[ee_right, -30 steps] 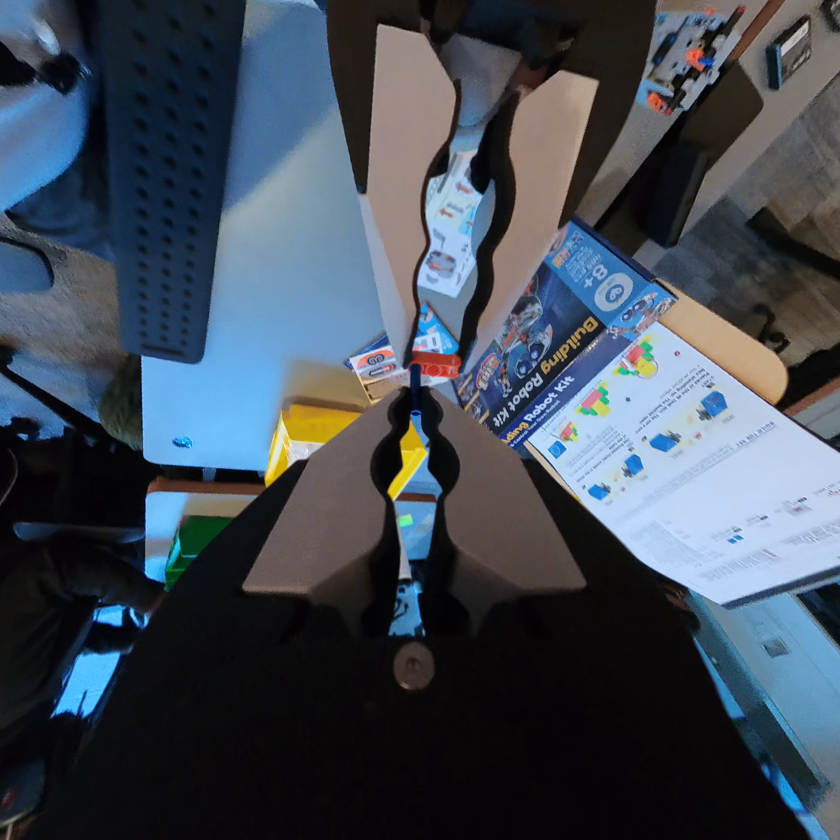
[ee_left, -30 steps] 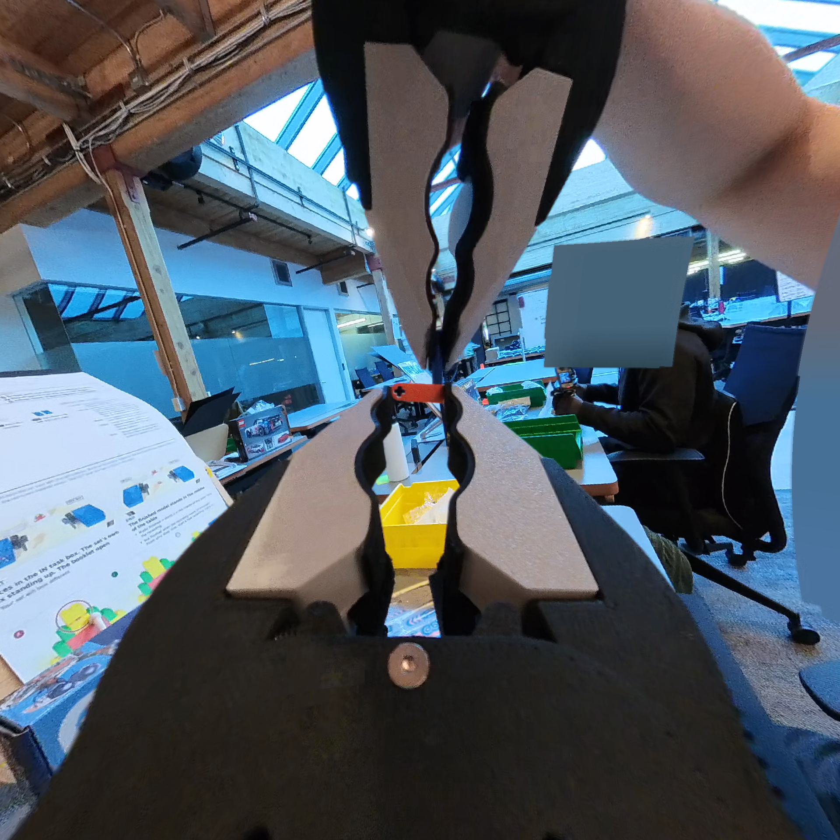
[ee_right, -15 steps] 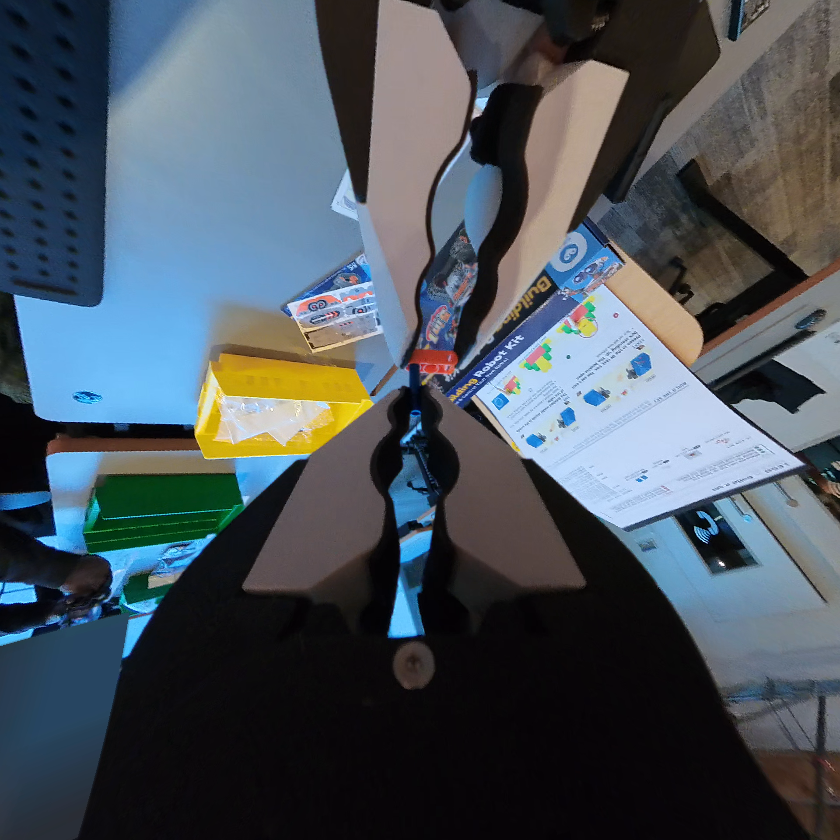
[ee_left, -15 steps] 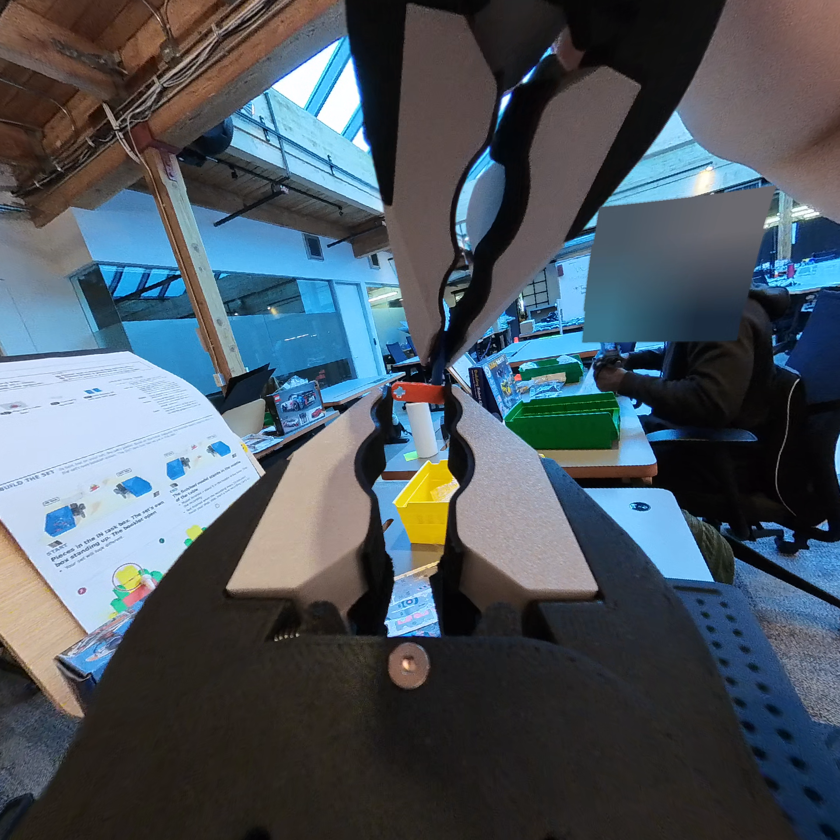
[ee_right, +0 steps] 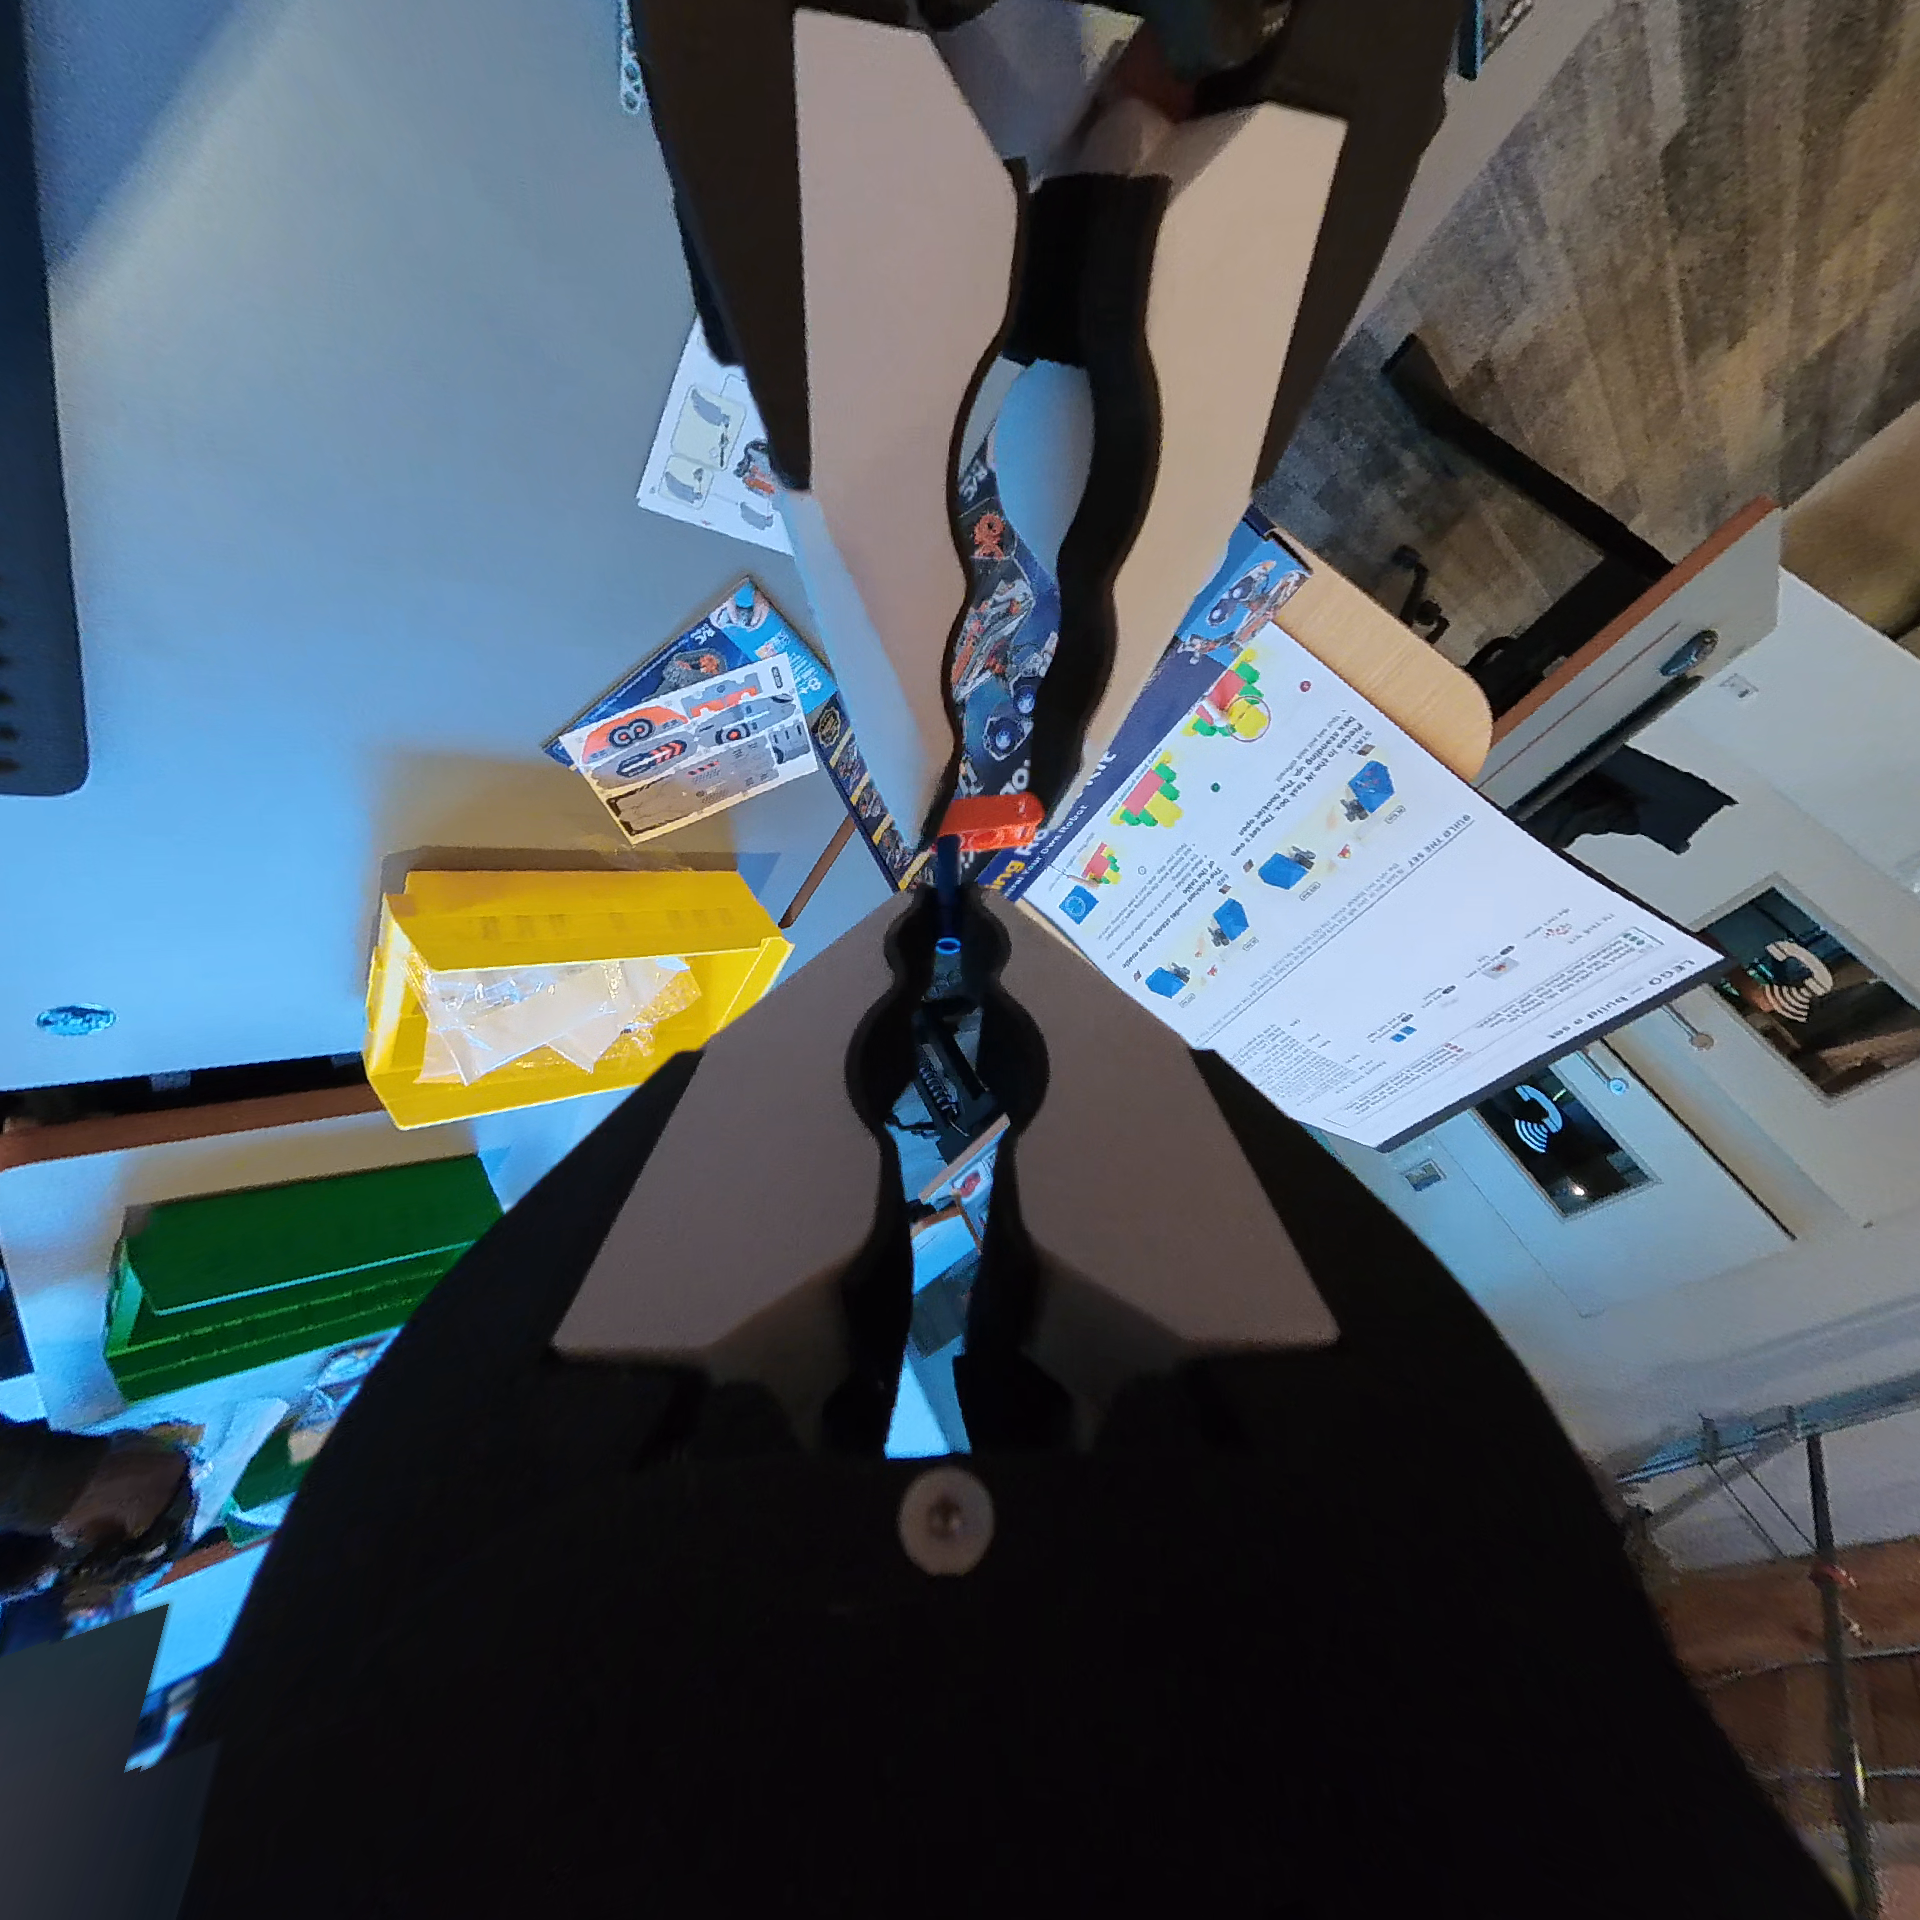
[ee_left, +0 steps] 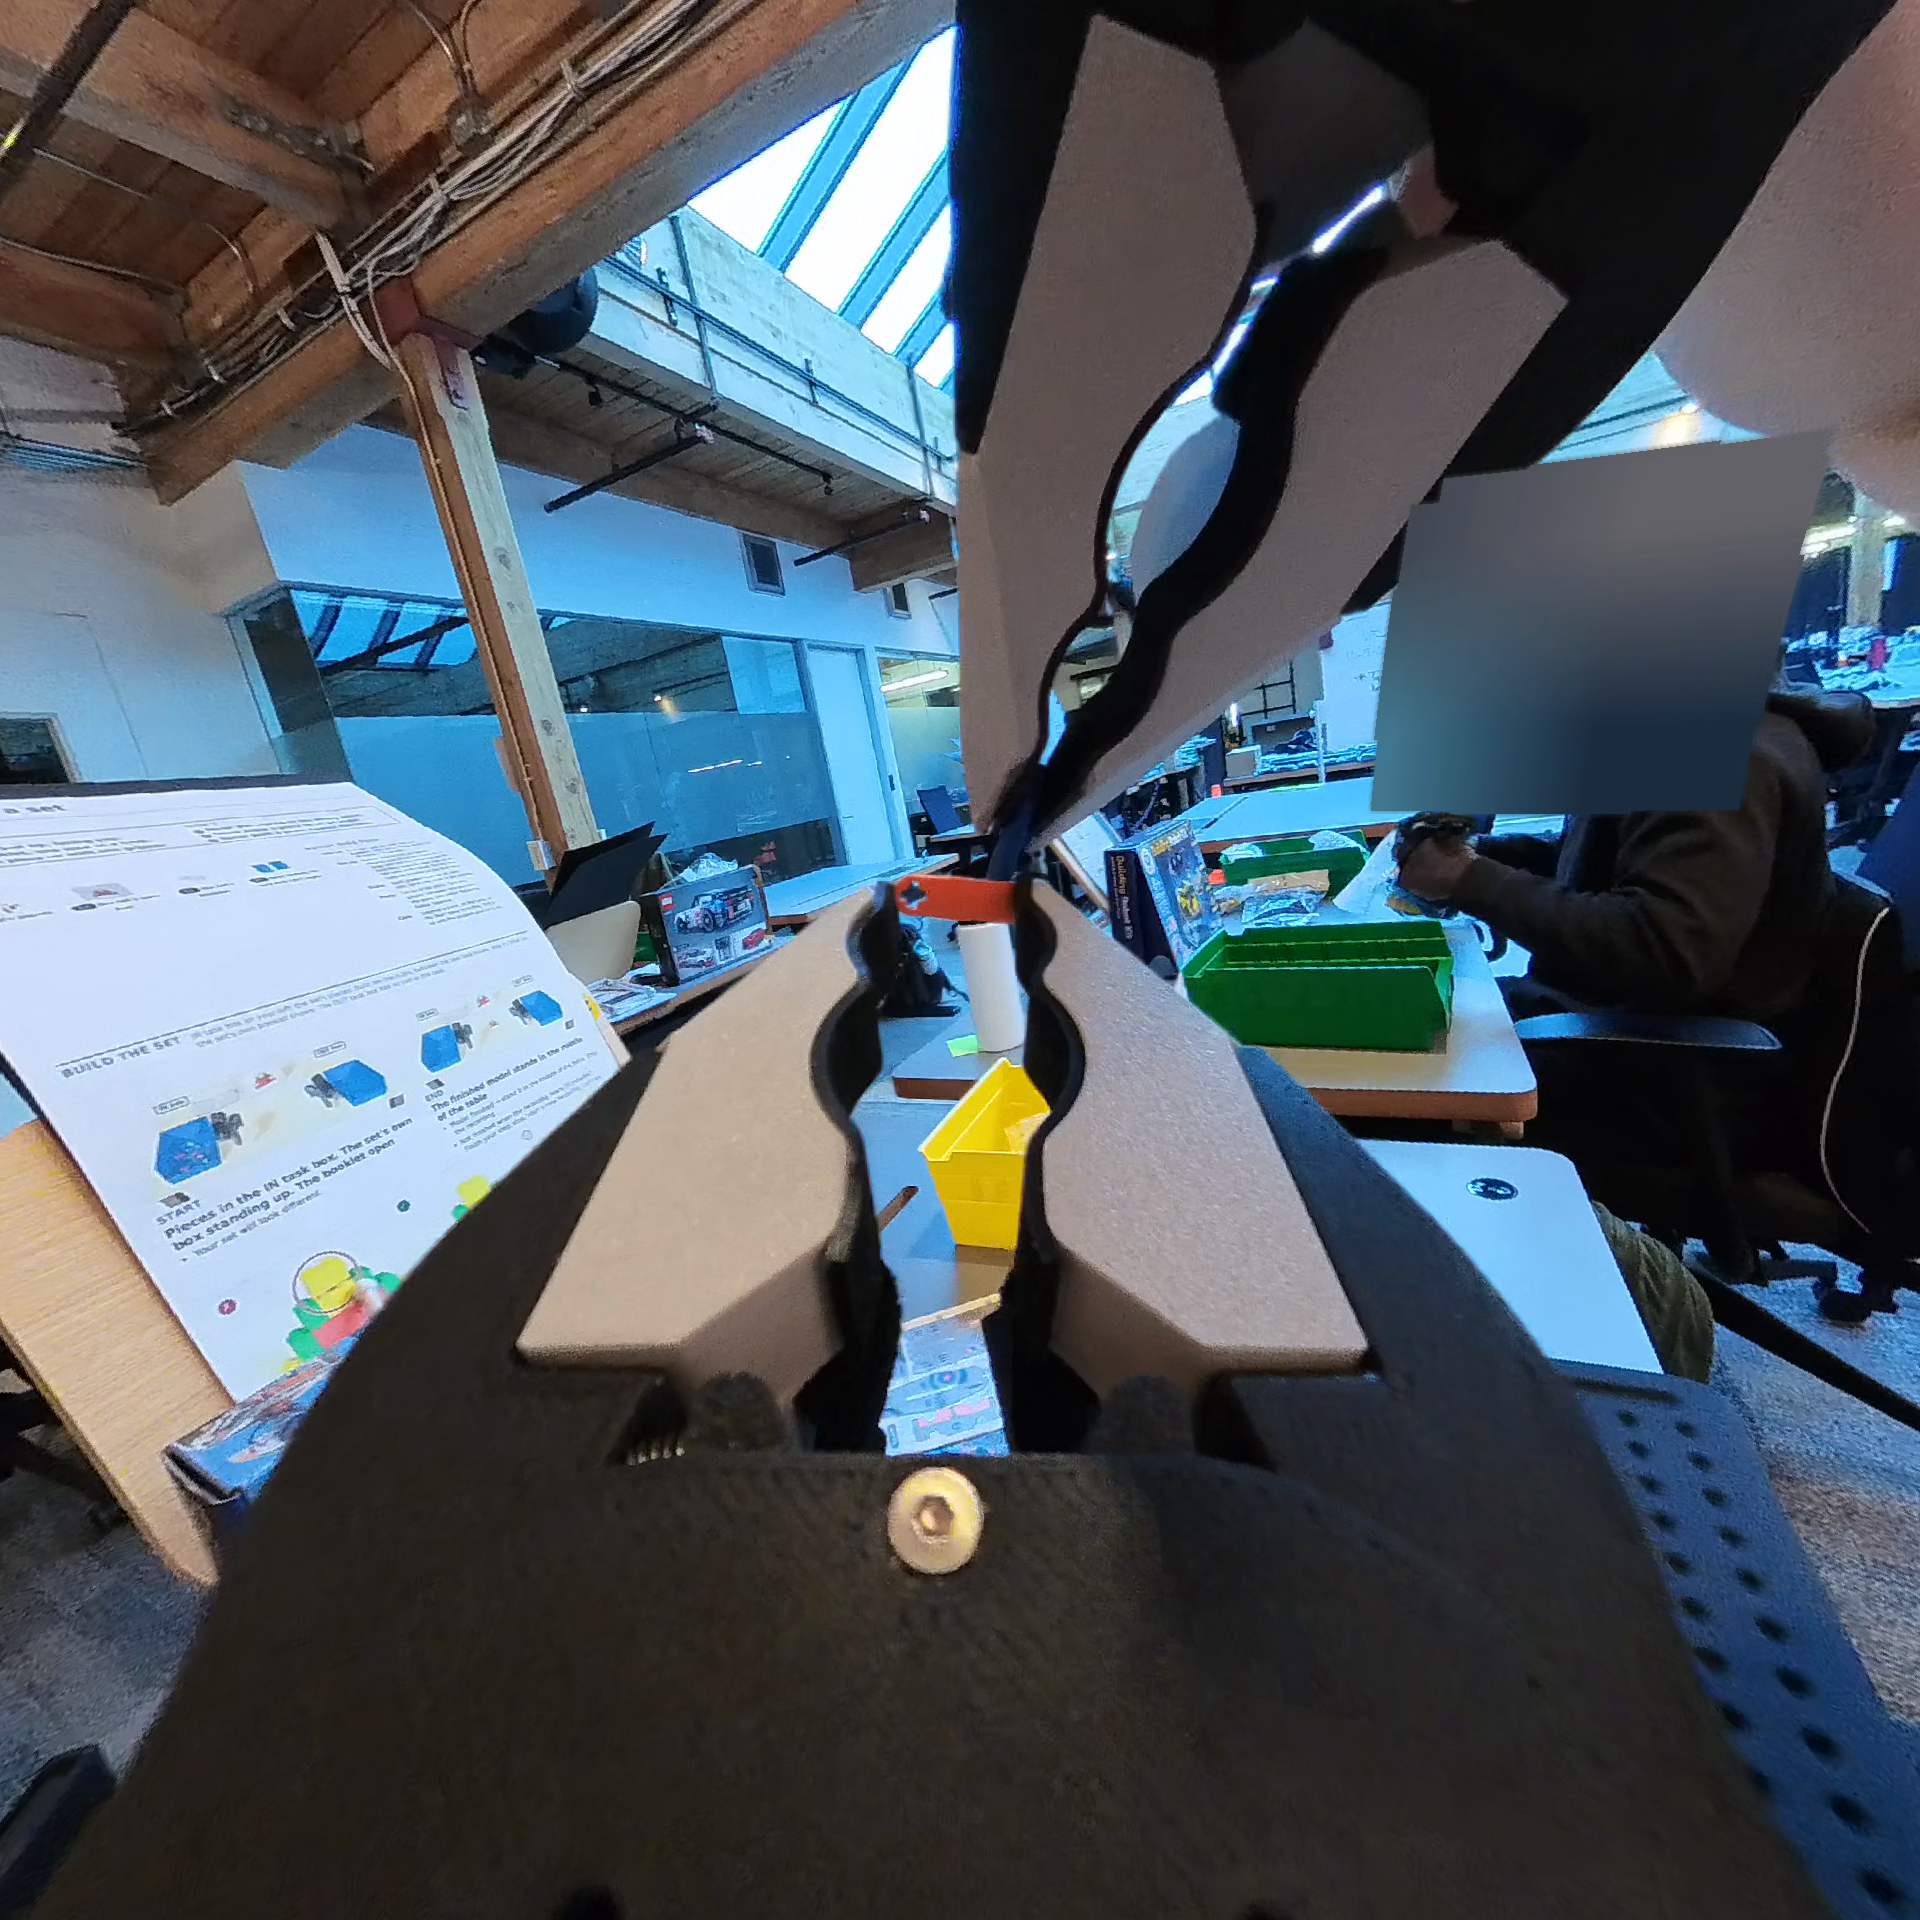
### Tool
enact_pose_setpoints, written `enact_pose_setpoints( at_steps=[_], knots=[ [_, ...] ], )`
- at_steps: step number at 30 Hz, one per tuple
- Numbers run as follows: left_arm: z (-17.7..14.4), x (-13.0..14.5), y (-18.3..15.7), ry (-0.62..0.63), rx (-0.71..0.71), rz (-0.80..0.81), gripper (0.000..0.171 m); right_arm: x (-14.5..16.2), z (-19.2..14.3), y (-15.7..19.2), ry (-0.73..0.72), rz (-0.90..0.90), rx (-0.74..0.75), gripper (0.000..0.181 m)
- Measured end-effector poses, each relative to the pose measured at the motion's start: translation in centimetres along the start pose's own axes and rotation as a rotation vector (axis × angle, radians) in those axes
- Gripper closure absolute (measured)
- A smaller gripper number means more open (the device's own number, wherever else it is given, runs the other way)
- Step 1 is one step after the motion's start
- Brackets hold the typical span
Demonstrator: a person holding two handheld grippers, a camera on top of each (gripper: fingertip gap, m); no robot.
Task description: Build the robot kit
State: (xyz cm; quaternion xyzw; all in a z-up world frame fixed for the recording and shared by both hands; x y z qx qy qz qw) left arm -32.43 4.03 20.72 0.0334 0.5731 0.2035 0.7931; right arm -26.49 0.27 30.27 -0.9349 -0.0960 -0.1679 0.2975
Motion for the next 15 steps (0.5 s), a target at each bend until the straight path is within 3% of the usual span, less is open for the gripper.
enact_pose_setpoints(
  at_steps=[5, 15],
  knots=[
    [0.07, 0.01, -0.03, 0.012, -0.010, -0.006, 0.151, 0.23, 0.15, 0.18, -0.019, 0.041, 0.022, 0.179],
    [0.26, -0.10, -0.62, 0.005, 0.043, 0.042, 0.152, 0.61, 0.11, -0.75, -0.061, -0.014, -0.200, 0.179]
  ],
)
Point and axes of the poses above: each gripper's, where its closed fingertips meet, z out along the fingers, x out of its underside, y = z × x across the jaws, the point moved 9 cm from there along -z, back along the fingers, and after that the axes turned 7 degrees about z, right-handed, at the moved point
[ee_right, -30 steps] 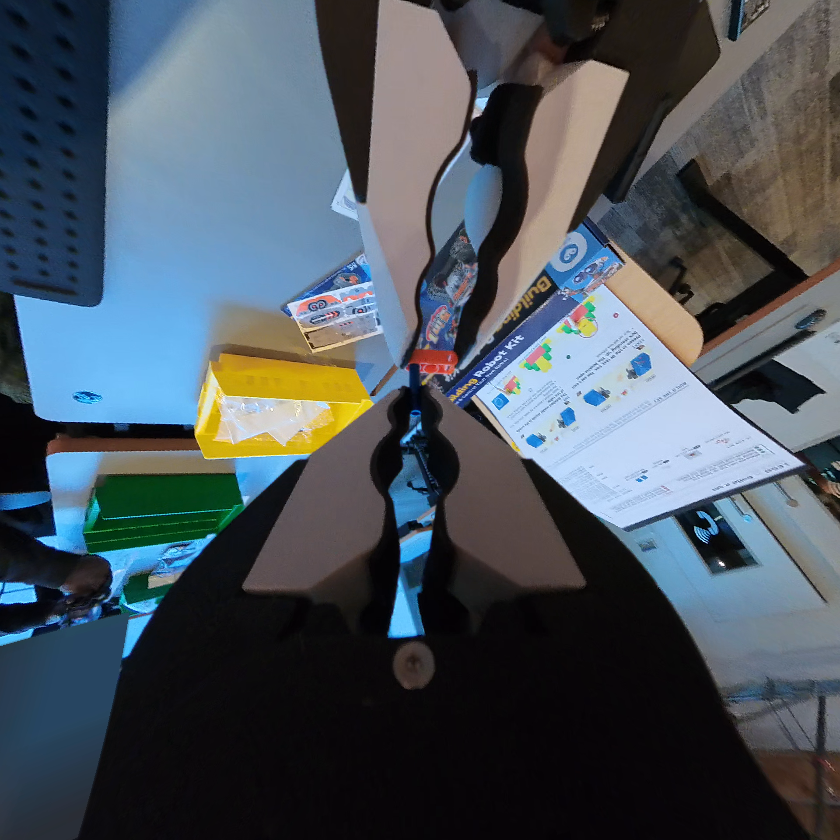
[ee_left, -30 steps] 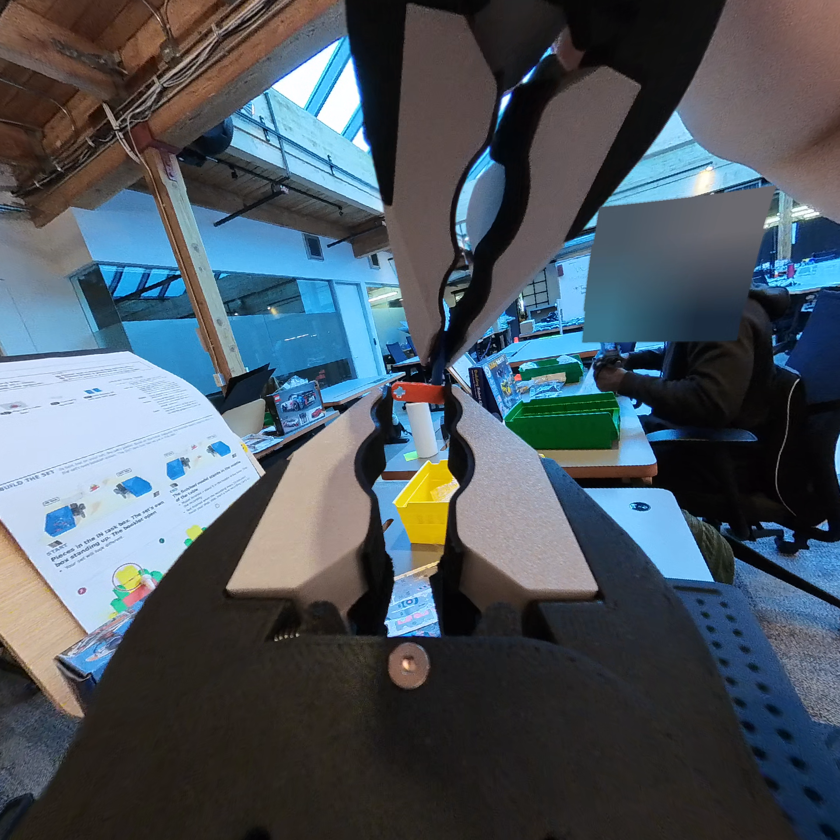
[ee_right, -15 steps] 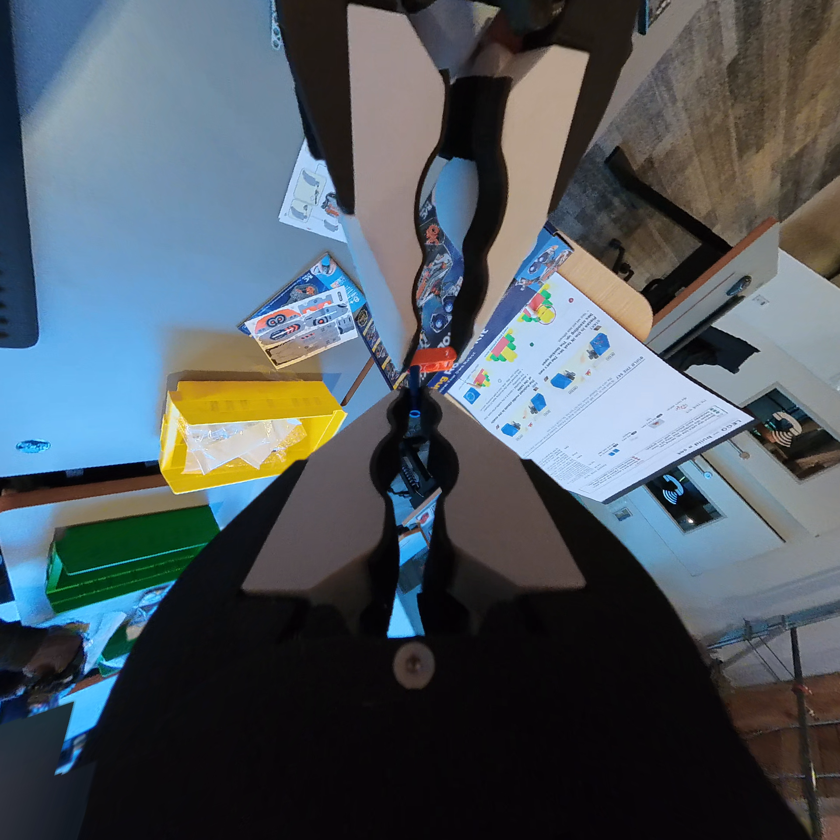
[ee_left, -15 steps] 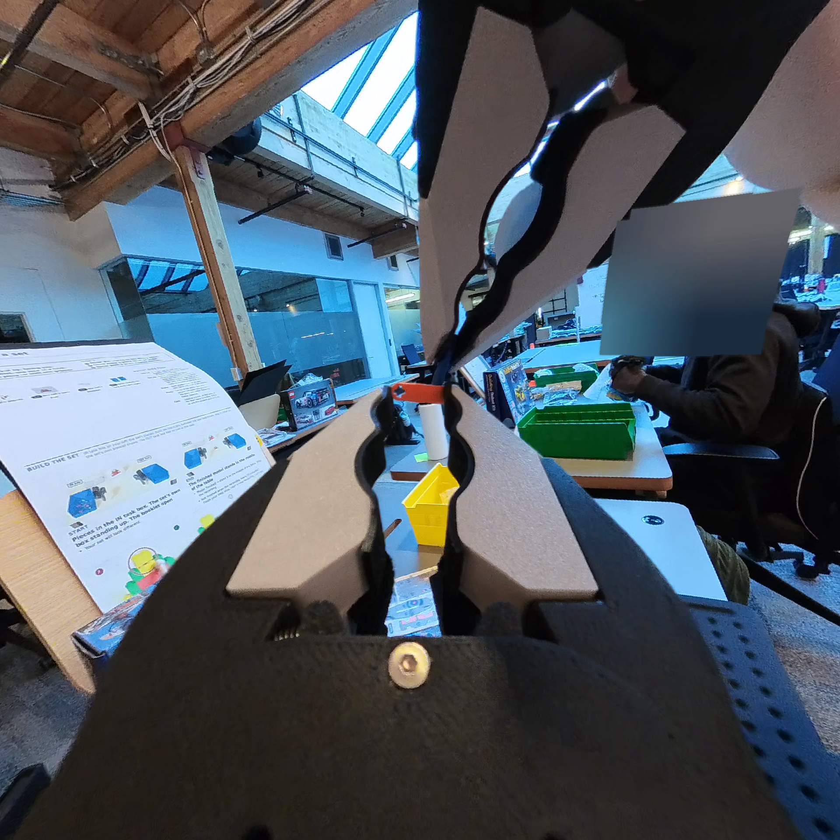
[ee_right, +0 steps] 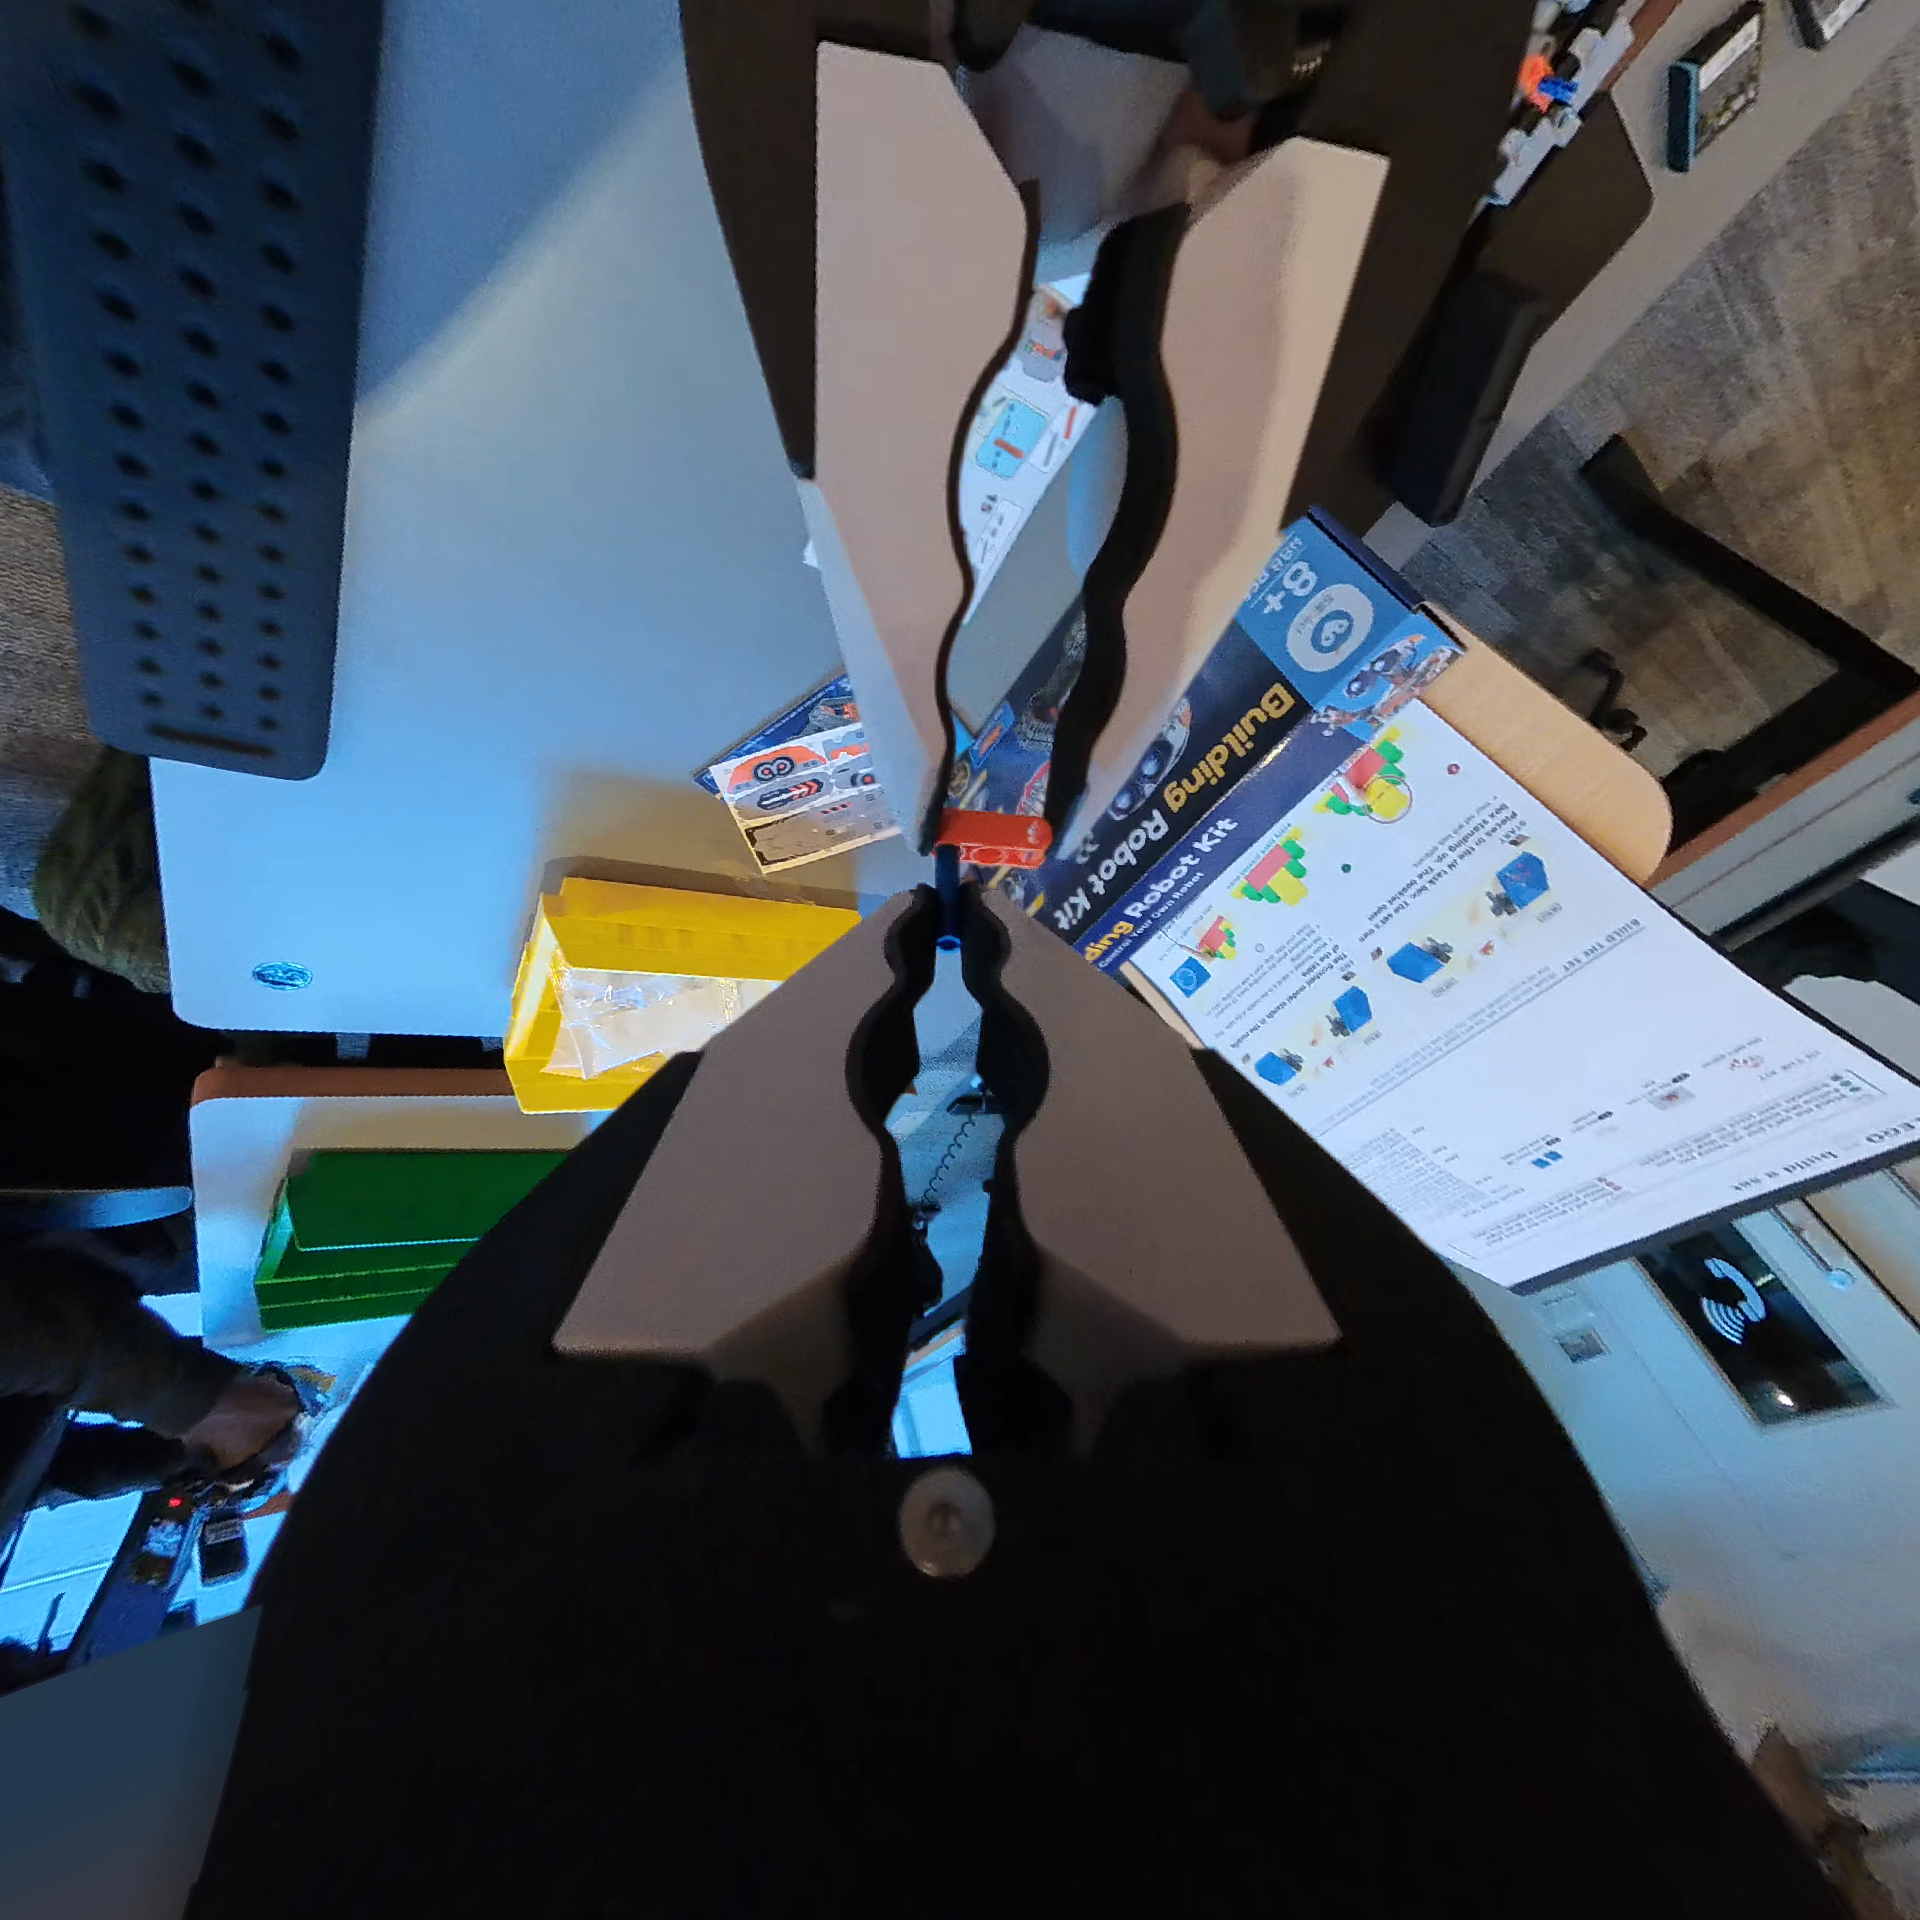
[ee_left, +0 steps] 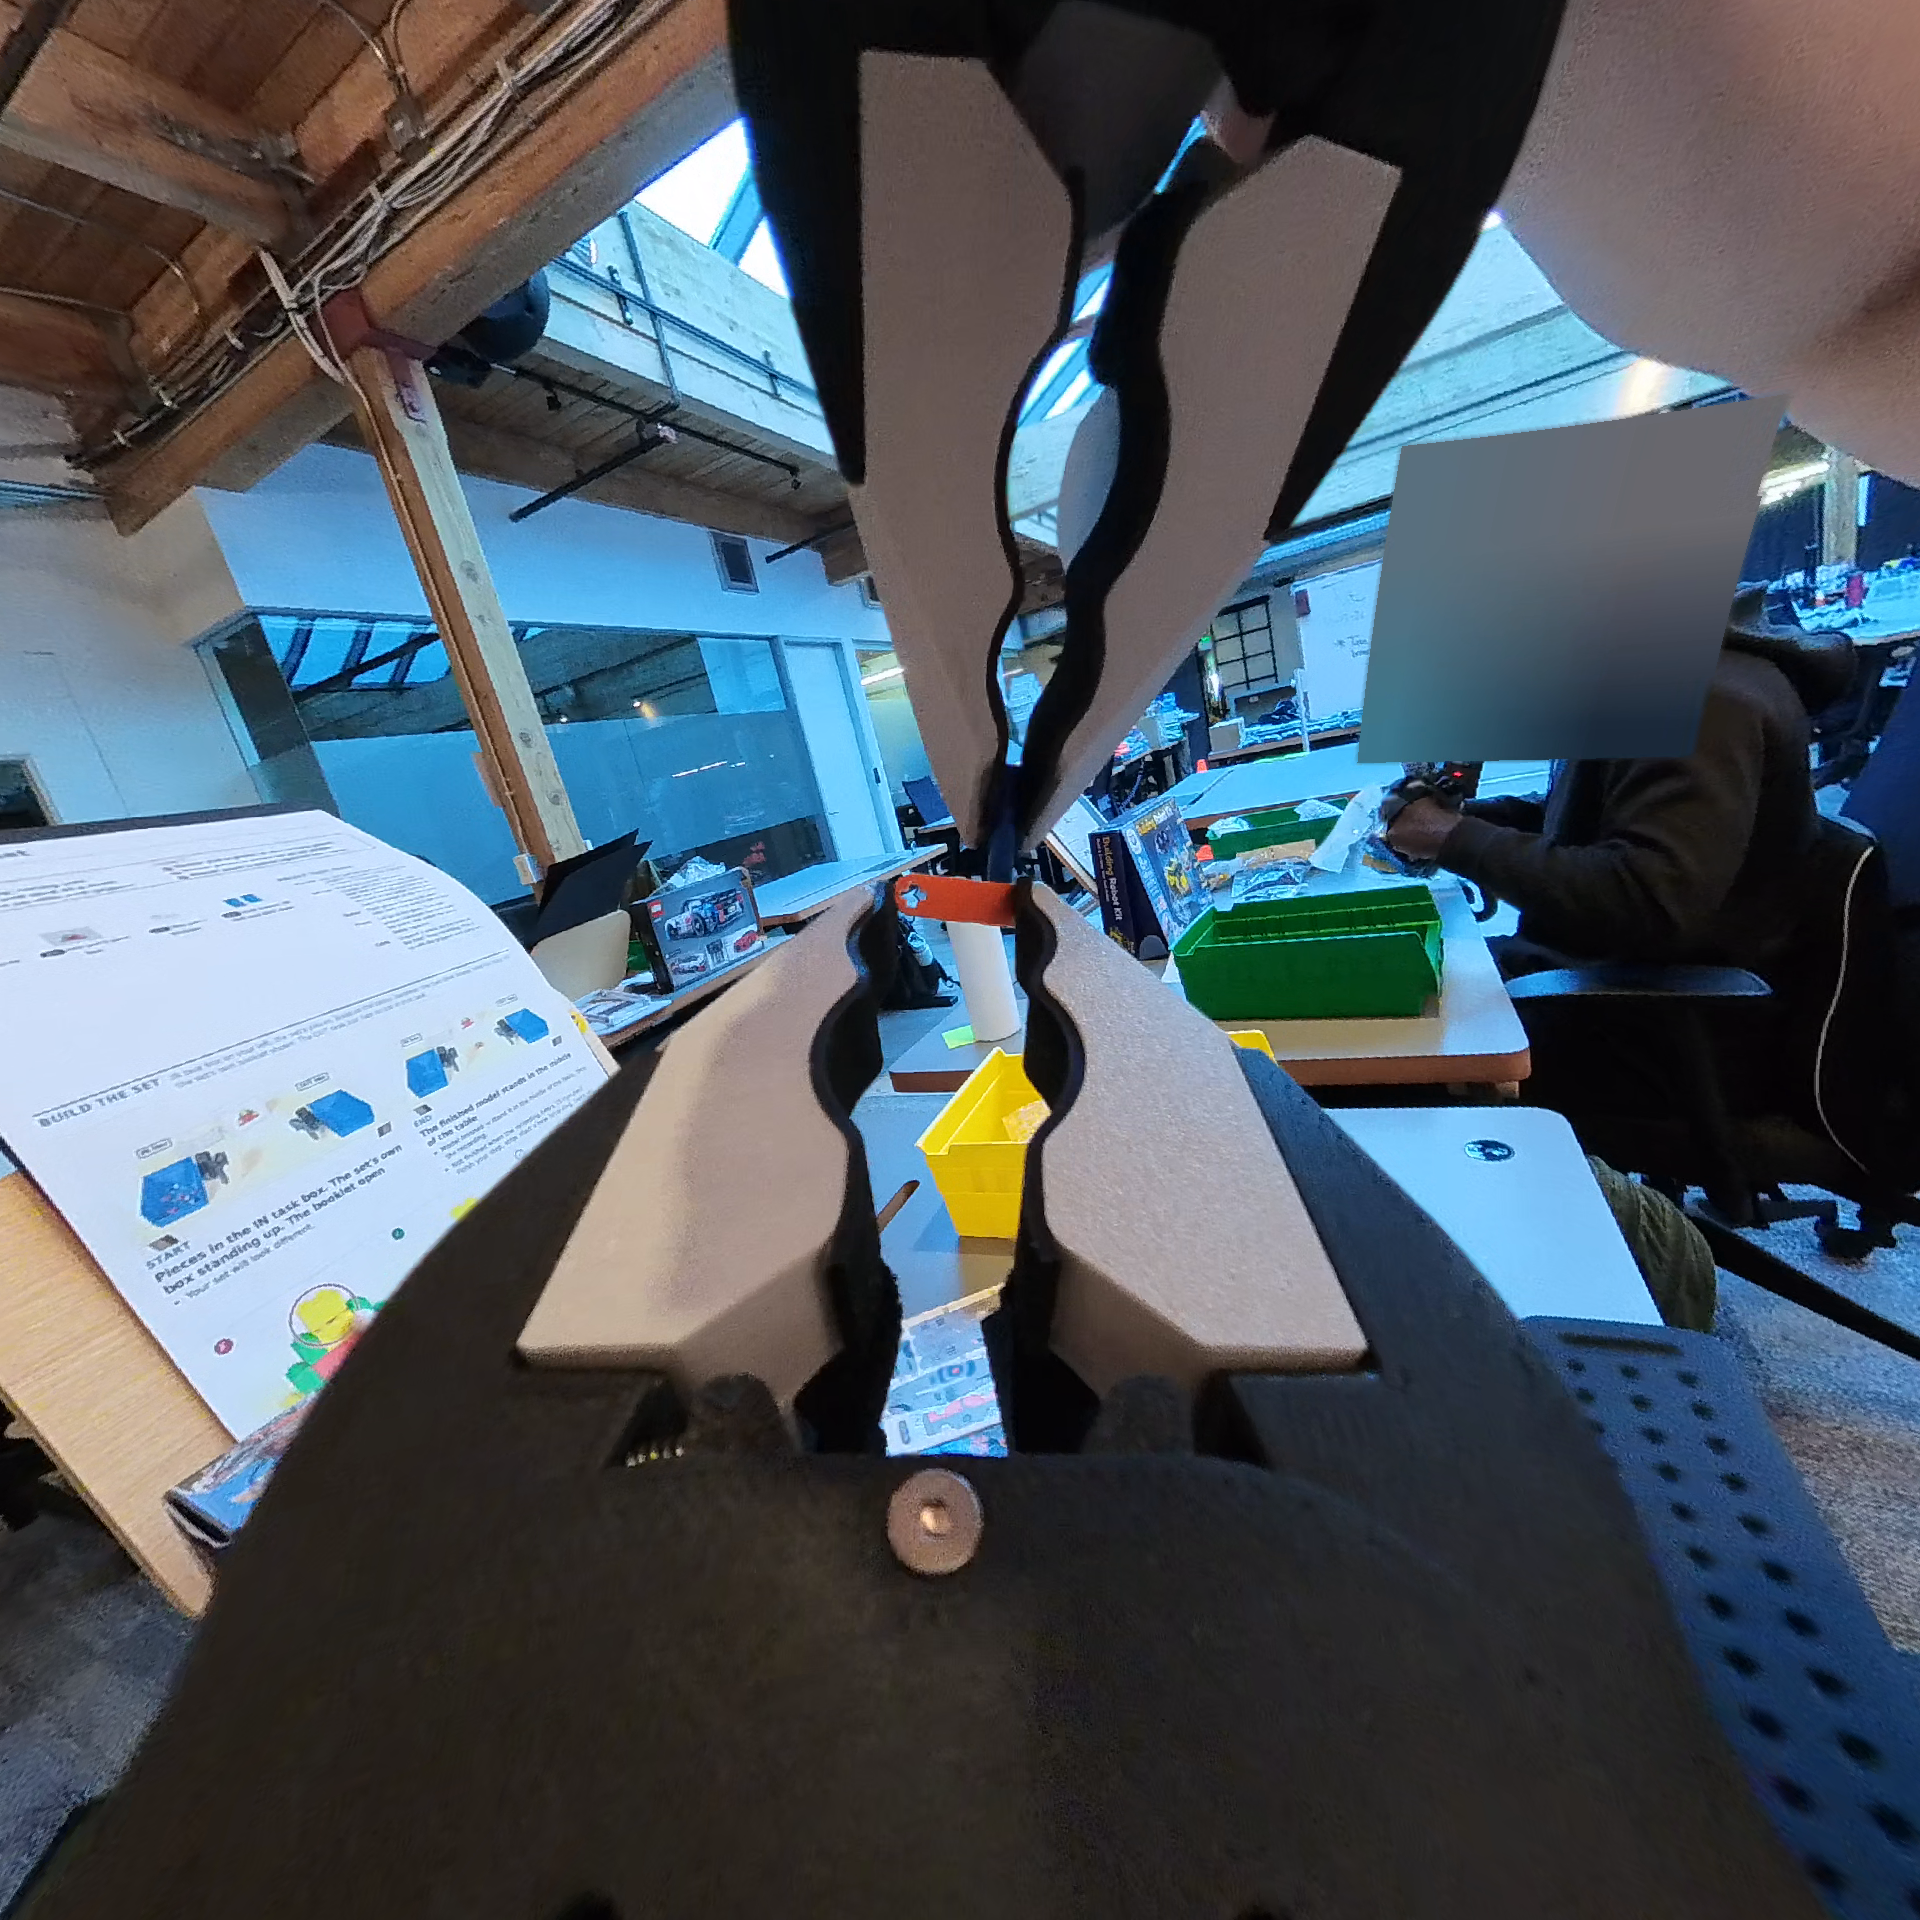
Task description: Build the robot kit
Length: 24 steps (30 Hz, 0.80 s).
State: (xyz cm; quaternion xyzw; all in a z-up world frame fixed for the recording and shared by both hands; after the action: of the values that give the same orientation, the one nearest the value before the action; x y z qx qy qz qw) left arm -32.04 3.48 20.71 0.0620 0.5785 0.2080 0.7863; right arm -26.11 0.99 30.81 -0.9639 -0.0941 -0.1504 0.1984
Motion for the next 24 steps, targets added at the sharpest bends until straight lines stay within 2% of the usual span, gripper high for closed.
enact_pose_setpoints(
  at_steps=[12, 24],
  knots=[
    [-0.4, 0.3, 1.0, -0.060, -0.019, -0.064, 0.152, 0.7, -0.1, 0.1, -0.137, 0.060, 0.131, 0.179],
    [-0.3, 0.1, 0.7, -0.074, -0.029, -0.023, 0.152, 1.8, -0.1, 0.2, -0.255, 0.043, 0.110, 0.179]
  ],
)
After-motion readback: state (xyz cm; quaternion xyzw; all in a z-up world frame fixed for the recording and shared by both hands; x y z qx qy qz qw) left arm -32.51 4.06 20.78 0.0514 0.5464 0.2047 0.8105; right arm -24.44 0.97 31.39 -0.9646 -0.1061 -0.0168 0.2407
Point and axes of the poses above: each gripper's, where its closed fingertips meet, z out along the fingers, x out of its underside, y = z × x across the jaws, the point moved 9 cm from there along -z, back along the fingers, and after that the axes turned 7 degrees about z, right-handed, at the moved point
